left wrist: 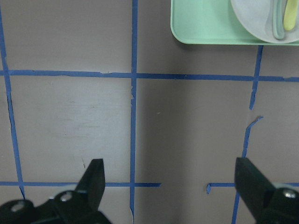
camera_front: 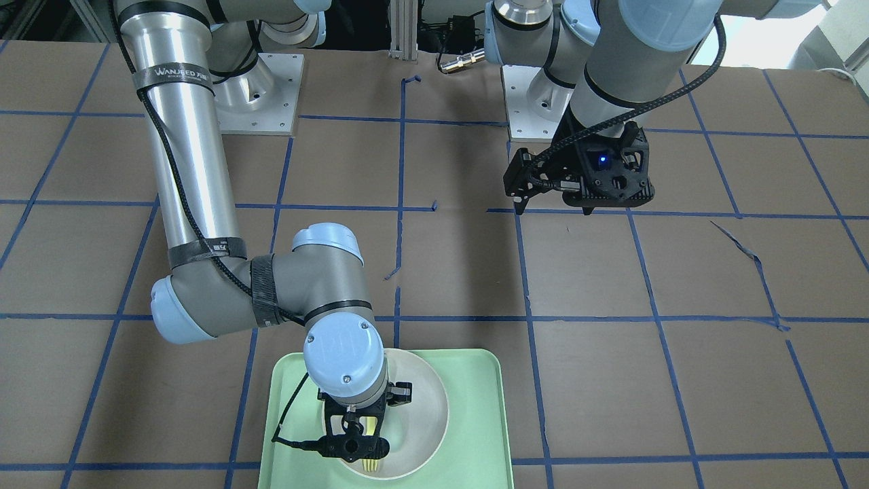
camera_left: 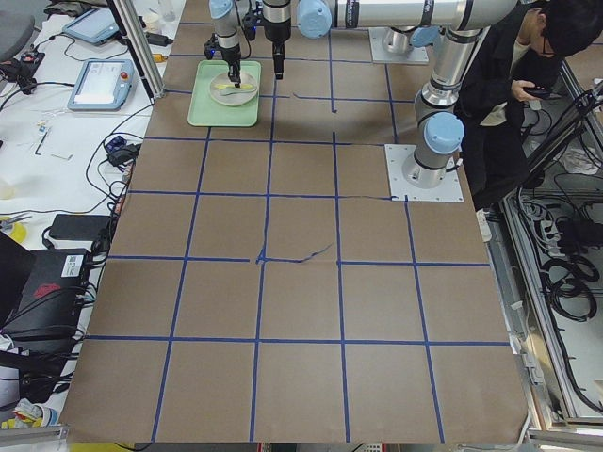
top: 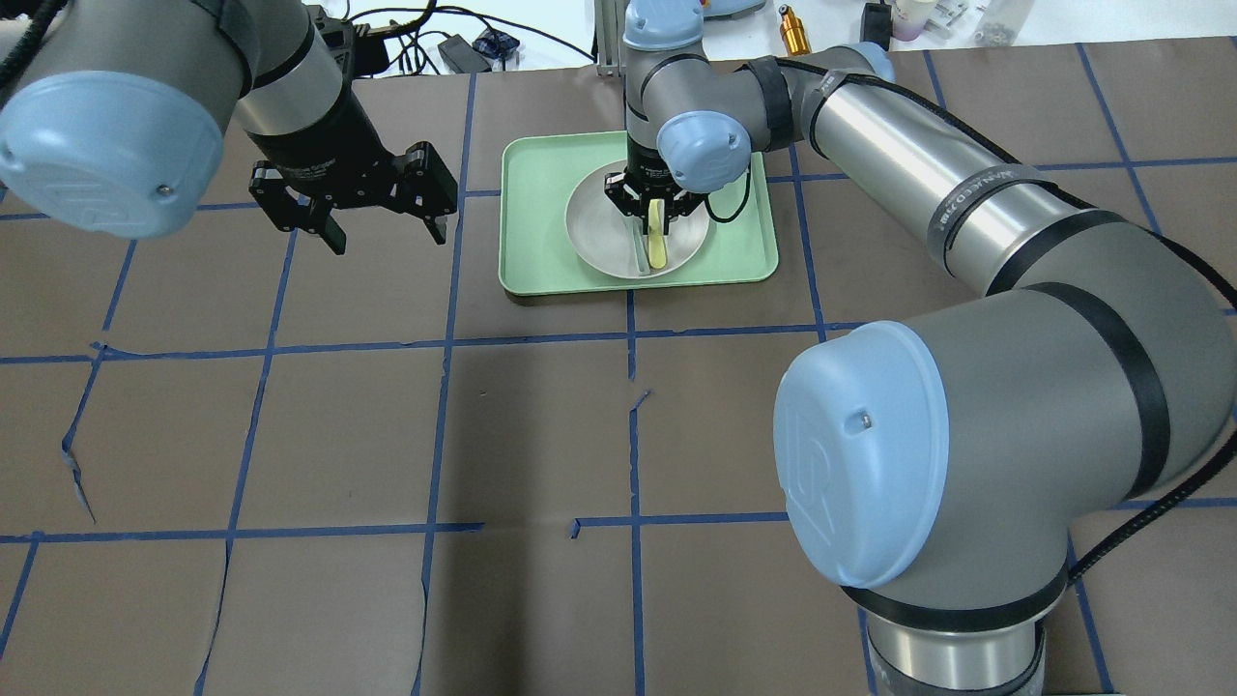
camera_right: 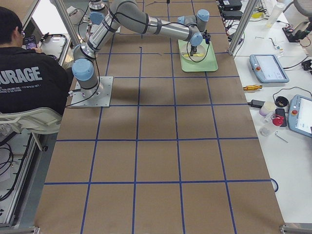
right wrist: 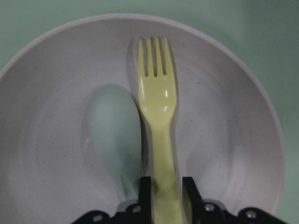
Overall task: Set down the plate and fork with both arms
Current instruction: 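Reach the right gripper over the plate and grasp the yellow fork, then lift the yellow fork with the right gripper and set it beside the plate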
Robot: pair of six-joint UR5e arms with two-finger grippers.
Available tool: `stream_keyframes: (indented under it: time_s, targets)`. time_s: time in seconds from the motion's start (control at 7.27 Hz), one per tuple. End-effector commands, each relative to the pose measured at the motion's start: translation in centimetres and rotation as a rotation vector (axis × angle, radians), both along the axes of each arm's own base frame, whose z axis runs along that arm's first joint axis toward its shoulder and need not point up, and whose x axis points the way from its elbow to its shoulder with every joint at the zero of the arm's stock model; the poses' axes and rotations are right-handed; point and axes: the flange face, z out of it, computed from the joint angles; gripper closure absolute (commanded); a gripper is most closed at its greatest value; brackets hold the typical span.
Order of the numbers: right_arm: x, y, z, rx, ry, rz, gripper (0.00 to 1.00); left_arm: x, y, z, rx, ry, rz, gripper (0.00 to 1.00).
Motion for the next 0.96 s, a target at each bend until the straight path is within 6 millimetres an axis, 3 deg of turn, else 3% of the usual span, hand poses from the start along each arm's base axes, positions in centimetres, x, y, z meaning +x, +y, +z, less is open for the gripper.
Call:
stream_keyframes:
  time_s: [0.0, 0.14, 0.28, 0.55, 0.69, 0.83]
  targets:
    - [0.0, 0.1, -1.0, -0.006, -0.002, 0.004, 0.64, 0.0, 0.0, 0.0, 0.0, 0.0, 0.001, 0.0]
    - [-0.1, 0.2, -1.2, -0.008, -0.001, 0.004, 0.68, 0.0, 0.0, -0.1, 0.002, 0.0, 0.002, 0.0]
    - [-0.1, 0.2, -1.3, -0.011, -0.001, 0.004, 0.81, 0.0, 0.0, 0.0, 0.0, 0.002, 0.001, 0.0]
    - [-0.1, 0.2, -0.4, -0.02, -0.002, 0.004, 0.9, 0.0, -0.1, -0.1, 0.002, 0.0, 0.002, 0.0]
    - [-0.1, 0.3, 1.5, -0.044, -0.01, 0.01, 0.9, 0.0, -0.1, -0.1, 0.002, 0.0, 0.002, 0.0]
    - [-0.8, 0.8, 4.7, -0.077, 0.001, 0.031, 0.9, 0.0, -0.1, -0.1, 0.002, 0.001, 0.0, 0.0]
